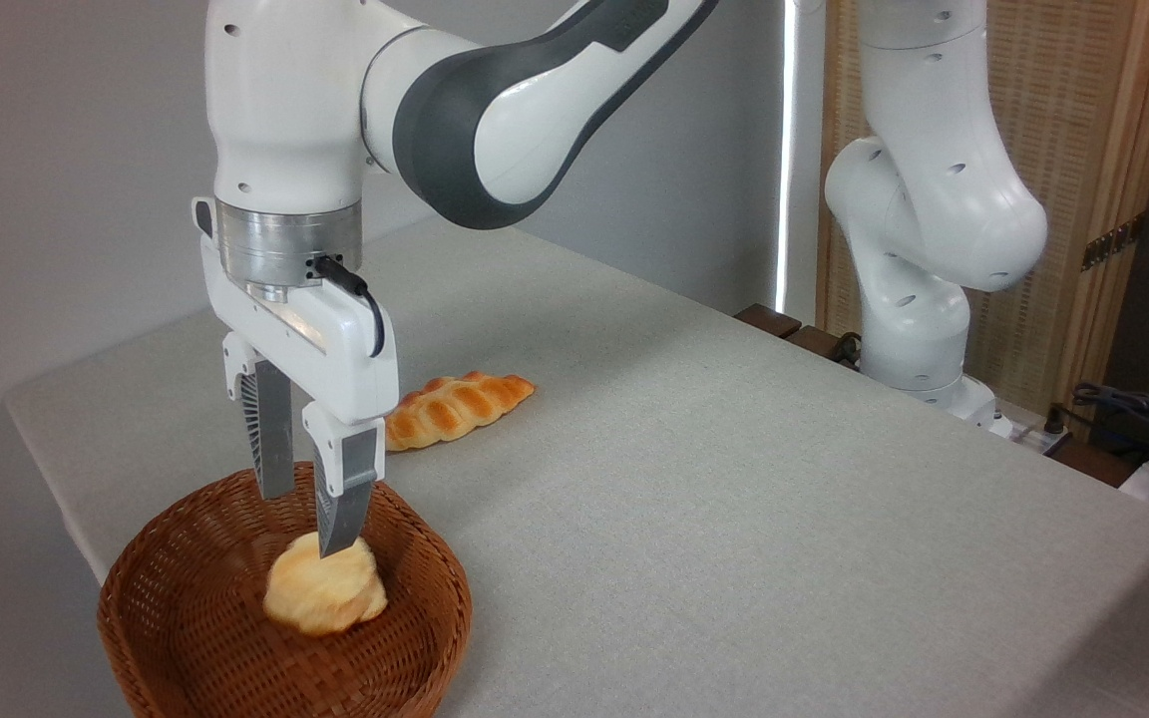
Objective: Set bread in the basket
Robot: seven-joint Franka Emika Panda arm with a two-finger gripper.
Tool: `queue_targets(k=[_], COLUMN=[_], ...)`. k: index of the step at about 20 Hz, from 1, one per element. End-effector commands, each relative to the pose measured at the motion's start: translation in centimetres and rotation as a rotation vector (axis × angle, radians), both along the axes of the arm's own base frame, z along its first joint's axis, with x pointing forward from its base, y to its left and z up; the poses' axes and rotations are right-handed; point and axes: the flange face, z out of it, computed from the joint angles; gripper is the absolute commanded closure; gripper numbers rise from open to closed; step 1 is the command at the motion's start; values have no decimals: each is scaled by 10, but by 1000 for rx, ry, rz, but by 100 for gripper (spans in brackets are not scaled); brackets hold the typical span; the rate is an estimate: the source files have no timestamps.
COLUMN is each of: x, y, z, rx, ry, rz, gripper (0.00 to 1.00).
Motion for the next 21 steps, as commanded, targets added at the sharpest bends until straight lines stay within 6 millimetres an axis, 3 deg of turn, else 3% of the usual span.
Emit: queue_targets(k=[1,10,21], x=[-3,-38,-45], y=[2,-8,-6], z=[15,16,24], rx=[-28,-10,-9], ry=[-16,200,213], rz=[44,8,-62], gripper=[0,0,0])
